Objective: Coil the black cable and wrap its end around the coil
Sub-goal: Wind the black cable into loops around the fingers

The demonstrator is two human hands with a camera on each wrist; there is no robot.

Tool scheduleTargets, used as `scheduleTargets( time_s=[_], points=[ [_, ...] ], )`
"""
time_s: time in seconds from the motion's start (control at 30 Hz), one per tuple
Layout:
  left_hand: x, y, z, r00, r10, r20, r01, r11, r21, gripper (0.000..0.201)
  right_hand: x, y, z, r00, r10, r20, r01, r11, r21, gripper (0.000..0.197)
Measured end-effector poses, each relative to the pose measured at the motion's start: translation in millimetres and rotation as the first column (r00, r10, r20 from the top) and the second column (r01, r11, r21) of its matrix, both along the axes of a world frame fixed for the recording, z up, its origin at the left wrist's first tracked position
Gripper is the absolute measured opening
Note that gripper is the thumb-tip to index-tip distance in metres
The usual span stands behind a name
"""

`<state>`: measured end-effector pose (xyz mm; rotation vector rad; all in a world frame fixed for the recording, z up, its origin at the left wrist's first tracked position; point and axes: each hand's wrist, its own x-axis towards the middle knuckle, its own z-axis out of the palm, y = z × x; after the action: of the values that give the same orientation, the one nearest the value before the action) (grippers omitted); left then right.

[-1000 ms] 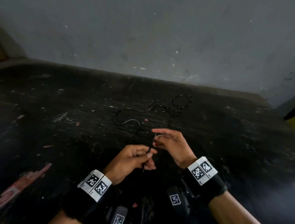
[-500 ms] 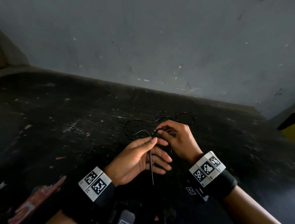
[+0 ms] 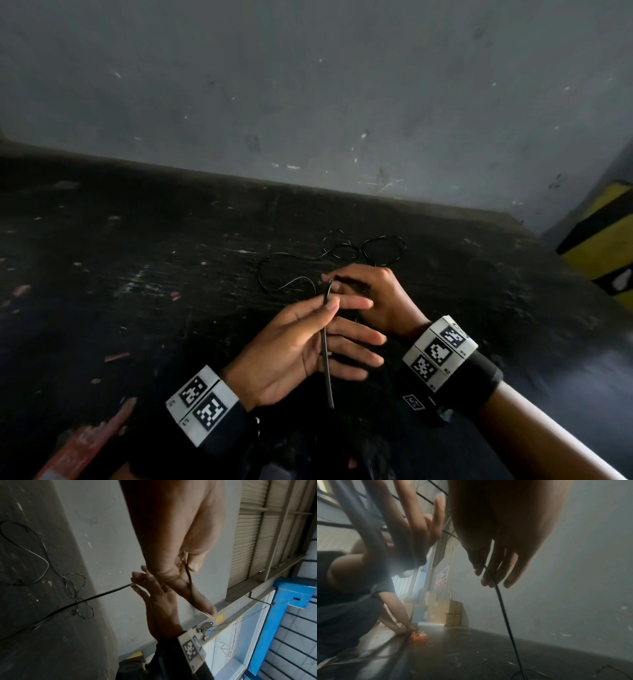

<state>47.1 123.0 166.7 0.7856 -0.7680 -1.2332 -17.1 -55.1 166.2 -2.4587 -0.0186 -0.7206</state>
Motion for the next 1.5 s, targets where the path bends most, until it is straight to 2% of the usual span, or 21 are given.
scheduleTargets(
  time_s=[0.23,0.3,0.37,0.43,0.47,0.53,0.6,0.7,0.87,1.07,1.17,1.27,1.37,1.5],
  points=[
    [11.1,-4.2,-3.5,0.999,-0.036,-0.035,0.033,0.998,-0.061,0.036,11.8,1.9,-1.2,1.000,0.025,-0.015,-0.025,1.000,0.015,0.026],
    [11.6,-7.4,-1.3,1.000,0.004,-0.019,-0.006,0.996,-0.091,0.035,10.3,-0.4,-6.3,0.997,0.018,-0.077,-0.010,0.995,0.100,0.032],
    [15.3,-14.3,1.2,0.998,0.056,-0.036,-0.060,0.991,-0.118,0.037,7.7,-2.2,-19.3,0.976,-0.026,-0.215,0.059,0.987,0.149,0.044],
    [24.6,-23.4,1.0,0.990,0.116,-0.081,-0.126,0.982,-0.141,0.042,7.2,0.8,-33.3,0.938,-0.115,-0.326,0.158,0.981,0.110,0.031],
    [30.8,-27.7,0.0,0.983,0.151,-0.106,-0.165,0.976,-0.142,0.044,6.1,5.1,-38.6,0.933,-0.141,-0.331,0.179,0.980,0.085,0.021],
    [44.3,-35.6,-2.6,0.964,0.223,-0.144,-0.241,0.963,-0.118,0.047,1.6,16.0,-44.5,0.940,-0.097,-0.326,0.141,0.984,0.113,0.007],
    [55.8,-42.1,-7.9,0.949,0.278,-0.147,-0.291,0.953,-0.078,0.047,-4.0,27.6,-46.0,0.922,-0.034,-0.387,0.093,0.986,0.135,0.010],
    [65.9,-47.7,-14.8,0.939,0.330,-0.096,-0.334,0.942,-0.026,0.046,-11.1,38.0,-43.8,0.843,0.010,-0.537,0.065,0.991,0.120,0.026],
    [81.6,-47.1,-26.9,0.907,0.411,0.092,-0.415,0.909,0.032,0.037,-18.1,41.4,-23.8,0.745,0.028,-0.666,-0.016,1.000,0.023,0.020],
    [86.5,-35.3,-40.4,0.899,0.363,0.244,-0.395,0.914,0.095,0.035,-22.7,25.5,18.7,0.779,-0.091,-0.621,-0.034,0.982,-0.186,0.018],
    [78.9,-32.2,-42.2,0.896,0.320,0.308,-0.373,0.918,0.131,0.034,-23.1,16.3,51.2,0.785,-0.144,-0.603,-0.086,0.938,-0.336,0.015],
    [69.1,-31.4,-44.2,0.899,0.235,0.370,-0.312,0.936,0.163,0.037,-19.6,13.1,83.5,0.809,-0.205,-0.551,-0.072,0.895,-0.439,0.012],
    [57.9,-30.1,-43.3,0.928,0.113,0.355,-0.191,0.962,0.193,0.041,-11.6,4.7,108.5,0.867,-0.204,-0.454,-0.035,0.885,-0.464,0.014],
    [44.3,-28.5,-36.4,0.975,-0.046,0.216,0.001,0.979,0.202,0.048,1.0,-11.3,121.5,0.921,-0.147,-0.362,-0.028,0.900,-0.435,0.017]
  ],
)
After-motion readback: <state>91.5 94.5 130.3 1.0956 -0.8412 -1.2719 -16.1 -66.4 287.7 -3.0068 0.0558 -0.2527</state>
